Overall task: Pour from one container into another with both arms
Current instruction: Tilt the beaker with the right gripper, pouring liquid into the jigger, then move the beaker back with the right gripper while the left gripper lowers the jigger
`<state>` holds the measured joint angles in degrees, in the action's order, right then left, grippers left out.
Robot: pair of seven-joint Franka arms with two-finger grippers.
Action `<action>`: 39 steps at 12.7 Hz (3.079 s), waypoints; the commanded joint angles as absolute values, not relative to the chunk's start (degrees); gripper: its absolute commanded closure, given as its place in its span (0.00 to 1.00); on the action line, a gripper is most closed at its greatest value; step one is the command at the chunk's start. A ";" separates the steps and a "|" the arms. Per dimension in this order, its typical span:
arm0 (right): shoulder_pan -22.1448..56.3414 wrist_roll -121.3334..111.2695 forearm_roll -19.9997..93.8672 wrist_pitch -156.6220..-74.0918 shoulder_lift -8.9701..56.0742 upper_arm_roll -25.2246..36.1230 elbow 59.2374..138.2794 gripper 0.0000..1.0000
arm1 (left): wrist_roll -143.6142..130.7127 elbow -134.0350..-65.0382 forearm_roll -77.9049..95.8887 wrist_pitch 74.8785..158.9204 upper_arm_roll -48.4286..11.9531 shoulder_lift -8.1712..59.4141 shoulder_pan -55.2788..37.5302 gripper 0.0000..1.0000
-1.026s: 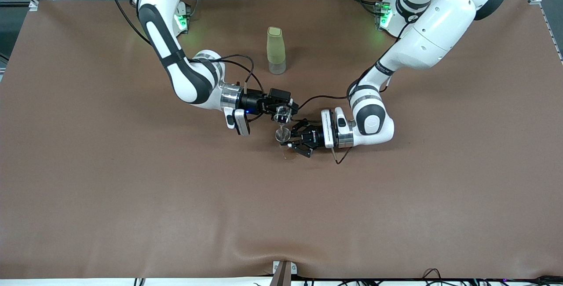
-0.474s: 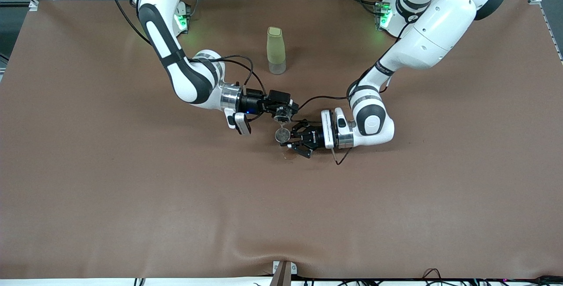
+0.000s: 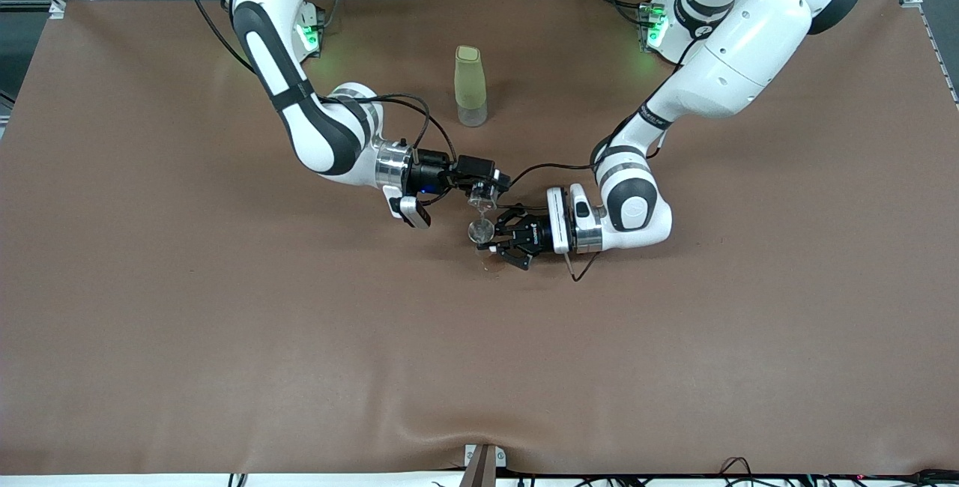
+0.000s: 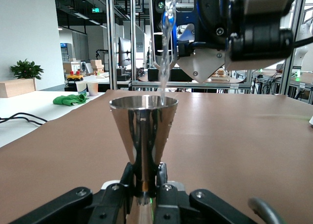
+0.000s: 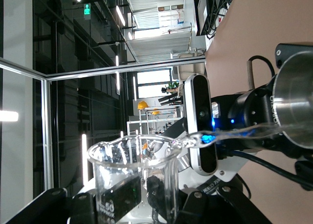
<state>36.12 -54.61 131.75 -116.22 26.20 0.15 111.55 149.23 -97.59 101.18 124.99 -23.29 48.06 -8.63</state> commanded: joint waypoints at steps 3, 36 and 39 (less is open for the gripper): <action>36.21 -47.73 131.04 -116.46 25.40 0.53 111.01 1.00 | 150.03 -98.70 103.01 125.68 -23.64 46.67 -8.44 1.00; 13.46 -130.58 77.37 -81.76 26.19 20.90 109.86 1.00 | 142.49 -98.61 83.01 110.14 -24.96 47.11 19.31 1.00; 7.23 -138.84 71.48 -75.78 28.12 22.06 110.04 1.00 | 140.45 -98.70 76.92 107.33 -24.70 47.37 24.33 1.00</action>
<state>10.91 -134.10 74.71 -79.25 26.76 22.39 110.21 141.70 -97.95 79.43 109.62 -24.20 47.74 22.01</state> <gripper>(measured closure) 0.855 0.793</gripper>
